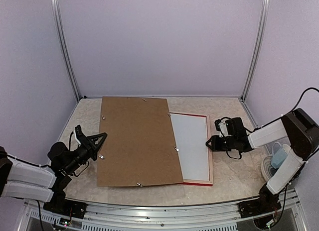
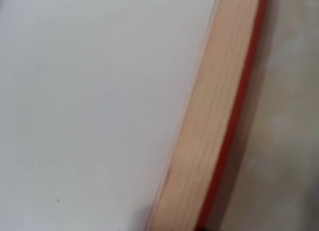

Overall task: Put the photo into the frame
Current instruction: Move the frame body to the center of the board, then adjust the fastener on the backboard.

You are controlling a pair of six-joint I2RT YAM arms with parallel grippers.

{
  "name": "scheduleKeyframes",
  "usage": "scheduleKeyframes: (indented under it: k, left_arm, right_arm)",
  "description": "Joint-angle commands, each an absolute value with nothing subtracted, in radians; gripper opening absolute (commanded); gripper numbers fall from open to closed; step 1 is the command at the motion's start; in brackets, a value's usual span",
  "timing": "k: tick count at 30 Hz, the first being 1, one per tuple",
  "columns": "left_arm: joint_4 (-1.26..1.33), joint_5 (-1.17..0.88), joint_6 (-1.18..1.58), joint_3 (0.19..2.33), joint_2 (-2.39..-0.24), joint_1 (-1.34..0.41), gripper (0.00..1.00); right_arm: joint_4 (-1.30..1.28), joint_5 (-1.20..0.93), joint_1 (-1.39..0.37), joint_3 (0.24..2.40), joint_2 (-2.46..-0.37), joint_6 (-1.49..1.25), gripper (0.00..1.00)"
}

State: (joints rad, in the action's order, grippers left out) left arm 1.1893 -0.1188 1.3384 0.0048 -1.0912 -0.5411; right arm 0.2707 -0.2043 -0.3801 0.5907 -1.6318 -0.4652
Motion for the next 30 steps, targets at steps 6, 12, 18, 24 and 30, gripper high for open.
scheduleKeyframes:
  k: [6, 12, 18, 24, 30]
  left_arm:
    - [1.322, -0.064, 1.332, 0.005, -1.098, -0.599, 0.00]
    - [1.371, -0.074, 1.337, 0.013, -1.160, -0.612, 0.00]
    - [1.495, -0.093, 1.360, 0.015, -1.289, -0.632, 0.00]
    - [1.639, -0.133, 1.391, 0.027, -1.421, -0.634, 0.00]
    - [1.730, -0.128, 1.407, 0.035, -1.539, -0.655, 0.00]
  right_arm:
    - [0.217, -0.147, -0.448, 0.546, -1.599, -0.517, 0.37]
    - [0.132, -0.111, -0.448, 0.562, -1.525, -0.512, 0.54]
    - [0.012, -0.051, -0.448, 0.573, -1.388, -0.501, 0.69]
    - [-0.111, -0.038, -0.448, 0.574, -1.213, -0.469, 0.74]
    - [-0.187, -0.070, -0.462, 0.599, -1.118, -0.421, 0.81]
